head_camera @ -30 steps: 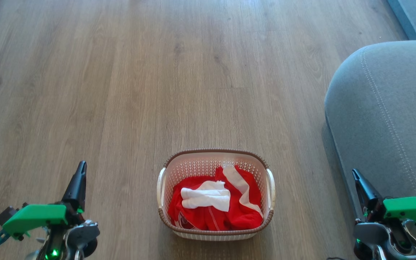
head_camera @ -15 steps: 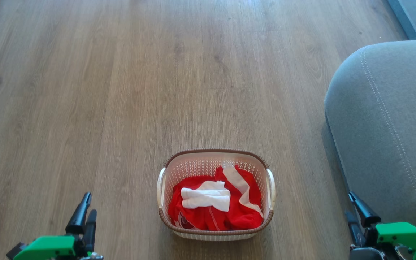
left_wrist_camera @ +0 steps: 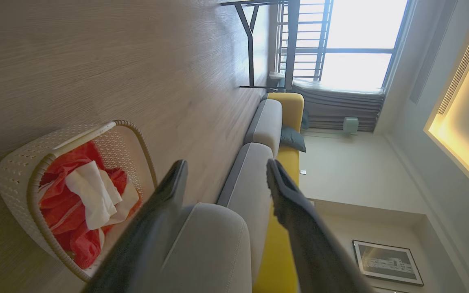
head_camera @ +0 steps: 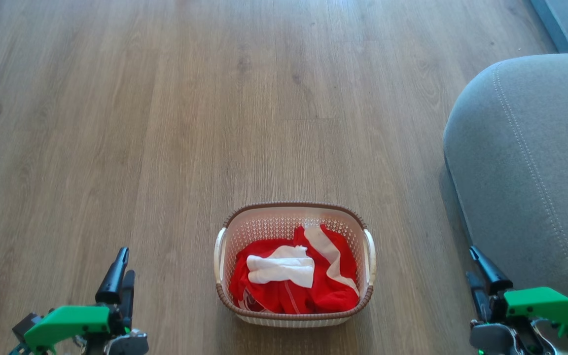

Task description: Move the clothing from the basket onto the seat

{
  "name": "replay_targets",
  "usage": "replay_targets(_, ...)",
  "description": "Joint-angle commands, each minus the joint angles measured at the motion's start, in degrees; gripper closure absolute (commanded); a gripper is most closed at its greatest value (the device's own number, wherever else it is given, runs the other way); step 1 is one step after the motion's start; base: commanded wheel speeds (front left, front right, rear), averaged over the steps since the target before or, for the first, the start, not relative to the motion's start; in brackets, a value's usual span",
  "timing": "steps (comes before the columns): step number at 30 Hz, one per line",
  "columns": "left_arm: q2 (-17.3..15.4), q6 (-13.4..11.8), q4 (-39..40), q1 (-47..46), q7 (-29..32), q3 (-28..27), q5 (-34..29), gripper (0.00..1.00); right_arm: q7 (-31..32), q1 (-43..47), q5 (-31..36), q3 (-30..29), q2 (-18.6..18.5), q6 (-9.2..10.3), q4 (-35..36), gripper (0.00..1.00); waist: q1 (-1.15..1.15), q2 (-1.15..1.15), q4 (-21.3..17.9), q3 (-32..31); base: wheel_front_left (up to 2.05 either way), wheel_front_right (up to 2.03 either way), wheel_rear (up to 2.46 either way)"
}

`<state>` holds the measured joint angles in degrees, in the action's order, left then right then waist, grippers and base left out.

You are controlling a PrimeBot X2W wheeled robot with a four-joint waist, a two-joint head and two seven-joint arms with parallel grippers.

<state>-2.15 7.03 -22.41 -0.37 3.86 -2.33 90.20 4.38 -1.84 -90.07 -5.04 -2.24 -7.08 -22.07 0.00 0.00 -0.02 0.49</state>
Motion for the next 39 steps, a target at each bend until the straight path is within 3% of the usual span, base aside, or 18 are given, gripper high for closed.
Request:
replay_targets(1, -0.9, 0.1, 1.4, -3.7, -0.7, 0.2, -1.0, 0.00, -0.9, -3.4, 0.9, 0.8, -1.5, -0.06, 1.9, 0.00, 0.00, 0.00, 0.0, 0.0, 0.00, 0.00, 0.00)
replay_targets(18, -1.1, 0.1, 0.7, -6.9, -3.4, 0.9, -11.2, 0.00, -4.1, -7.3, 8.5, 5.1, -4.1, -0.11, 1.4, 0.00, 0.00, 0.00, 0.0, 0.3, 0.00, 0.00, 0.00)
replay_targets(39, -1.0, 0.2, 0.8, -10.3, -7.2, 1.1, -32.6, 0.00, -7.8, -12.2, 25.5, 9.8, -6.3, -0.18, 0.4, 0.00, 0.00, 0.00, 0.0, 0.7, 0.00, 0.00, 0.00)
